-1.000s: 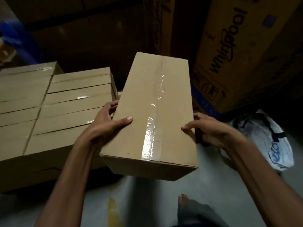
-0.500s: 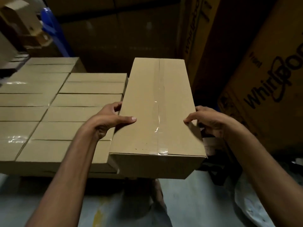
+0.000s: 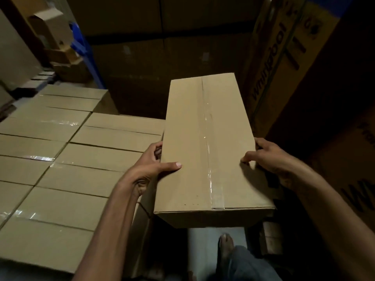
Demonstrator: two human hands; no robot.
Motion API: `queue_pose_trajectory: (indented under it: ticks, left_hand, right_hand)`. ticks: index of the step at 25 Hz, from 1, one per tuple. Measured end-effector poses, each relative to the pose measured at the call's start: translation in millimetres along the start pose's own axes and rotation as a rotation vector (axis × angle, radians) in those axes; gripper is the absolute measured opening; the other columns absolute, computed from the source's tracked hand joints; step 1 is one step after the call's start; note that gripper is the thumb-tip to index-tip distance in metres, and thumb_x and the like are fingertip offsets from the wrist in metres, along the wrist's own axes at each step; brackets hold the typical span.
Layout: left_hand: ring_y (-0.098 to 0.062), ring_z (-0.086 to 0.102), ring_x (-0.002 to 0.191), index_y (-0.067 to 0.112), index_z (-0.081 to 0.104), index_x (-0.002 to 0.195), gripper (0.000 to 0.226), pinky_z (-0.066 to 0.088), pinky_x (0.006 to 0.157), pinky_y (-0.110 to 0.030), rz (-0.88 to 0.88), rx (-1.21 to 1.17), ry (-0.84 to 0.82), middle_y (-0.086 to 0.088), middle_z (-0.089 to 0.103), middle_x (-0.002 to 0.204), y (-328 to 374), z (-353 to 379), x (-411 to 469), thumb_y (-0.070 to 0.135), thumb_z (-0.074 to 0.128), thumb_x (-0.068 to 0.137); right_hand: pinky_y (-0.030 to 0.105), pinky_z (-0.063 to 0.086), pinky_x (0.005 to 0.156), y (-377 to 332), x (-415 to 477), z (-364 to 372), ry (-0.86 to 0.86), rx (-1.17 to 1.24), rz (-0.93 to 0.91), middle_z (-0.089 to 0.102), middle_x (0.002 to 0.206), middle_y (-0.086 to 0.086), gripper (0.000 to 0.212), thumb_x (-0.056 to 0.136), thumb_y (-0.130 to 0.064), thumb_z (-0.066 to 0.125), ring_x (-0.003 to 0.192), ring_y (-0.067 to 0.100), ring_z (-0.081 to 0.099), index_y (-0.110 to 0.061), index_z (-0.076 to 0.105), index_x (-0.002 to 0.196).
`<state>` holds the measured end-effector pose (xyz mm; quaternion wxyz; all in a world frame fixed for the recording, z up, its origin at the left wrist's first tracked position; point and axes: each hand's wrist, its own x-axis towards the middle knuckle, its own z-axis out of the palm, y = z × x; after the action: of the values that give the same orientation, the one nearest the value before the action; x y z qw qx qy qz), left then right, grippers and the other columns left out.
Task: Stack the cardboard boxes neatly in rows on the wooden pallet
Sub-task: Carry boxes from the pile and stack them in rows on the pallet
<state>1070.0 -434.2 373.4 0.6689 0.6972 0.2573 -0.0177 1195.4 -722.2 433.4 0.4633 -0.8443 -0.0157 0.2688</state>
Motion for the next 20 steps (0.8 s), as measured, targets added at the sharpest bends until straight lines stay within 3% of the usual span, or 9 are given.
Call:
queue_pose_trajectory:
  ticks: [6,9,11,13,14,16,20]
  left_hand:
    - [-0.022,0.070,0.111,0.022,0.046,0.147,0.085,0.062,0.084,-0.031,-0.047,-0.181,0.142,-0.005,0.068,0.126,33.2,26.5,109.6,0.005,0.087,0.075]
    - [-0.020,0.073,0.106,0.022,0.044,0.150,0.095,0.060,0.092,-0.039,-0.068,-0.207,0.194,-0.005,0.073,0.119,52.9,43.0,160.6,0.019,0.091,0.068]
    - [-0.007,0.072,0.094,0.021,0.049,0.139,0.081,0.060,0.085,-0.029,-0.073,-0.235,0.232,0.005,0.071,0.107,65.6,51.9,187.7,0.020,0.090,0.070]
    - [0.007,0.066,0.078,0.030,0.048,0.125,0.062,0.055,0.071,-0.018,-0.086,-0.269,0.310,0.012,0.064,0.096,79.2,55.5,210.0,0.014,0.086,0.078]
    - [0.006,0.068,0.079,0.030,0.050,0.126,0.063,0.056,0.071,-0.019,-0.082,-0.273,0.328,0.010,0.067,0.100,88.3,55.0,222.6,0.014,0.086,0.078]
    - [-0.010,0.073,0.098,0.021,0.049,0.139,0.078,0.061,0.079,-0.027,-0.076,-0.303,0.347,-0.002,0.073,0.116,99.4,50.2,252.4,0.016,0.090,0.072]
    - [-0.018,0.068,0.113,0.021,0.039,0.149,0.090,0.062,0.083,-0.028,-0.057,-0.365,0.451,-0.004,0.067,0.129,100.2,37.9,305.2,0.009,0.088,0.074]
  right_hand:
    - [0.031,0.049,0.077,-41.6,152.9,-32.4,-0.155,0.019,-0.075,0.068,0.123,0.000,0.053,0.094,-0.015,0.072,0.103,0.017,0.065,-0.026,0.054,0.142]
    - [0.033,0.047,0.082,-75.8,216.7,-53.1,-0.180,-0.040,-0.119,0.066,0.123,0.001,0.058,0.096,-0.020,0.071,0.094,0.013,0.063,-0.022,0.048,0.149]
    - [0.031,0.044,0.081,-102.1,253.0,-66.8,-0.184,-0.113,-0.171,0.064,0.125,0.001,0.059,0.097,-0.022,0.070,0.085,0.006,0.057,-0.020,0.046,0.151]
    - [0.027,0.042,0.069,-125.1,283.8,-76.0,-0.204,-0.186,-0.216,0.059,0.115,-0.005,0.061,0.098,-0.026,0.068,0.080,0.002,0.049,-0.022,0.043,0.153]
    - [0.026,0.041,0.067,-135.0,302.0,-78.7,-0.211,-0.185,-0.238,0.055,0.114,-0.005,0.063,0.098,-0.027,0.068,0.079,0.001,0.047,-0.022,0.041,0.154]
    - [0.031,0.043,0.079,-154.1,339.6,-77.1,-0.207,-0.187,-0.269,0.052,0.124,-0.001,0.067,0.096,-0.028,0.070,0.083,0.005,0.049,-0.025,0.039,0.156]
    - [0.047,0.046,0.107,-177.5,414.2,-51.3,-0.203,-0.189,-0.292,0.052,0.147,0.001,0.076,0.093,-0.029,0.075,0.120,0.021,0.054,-0.031,0.036,0.157]
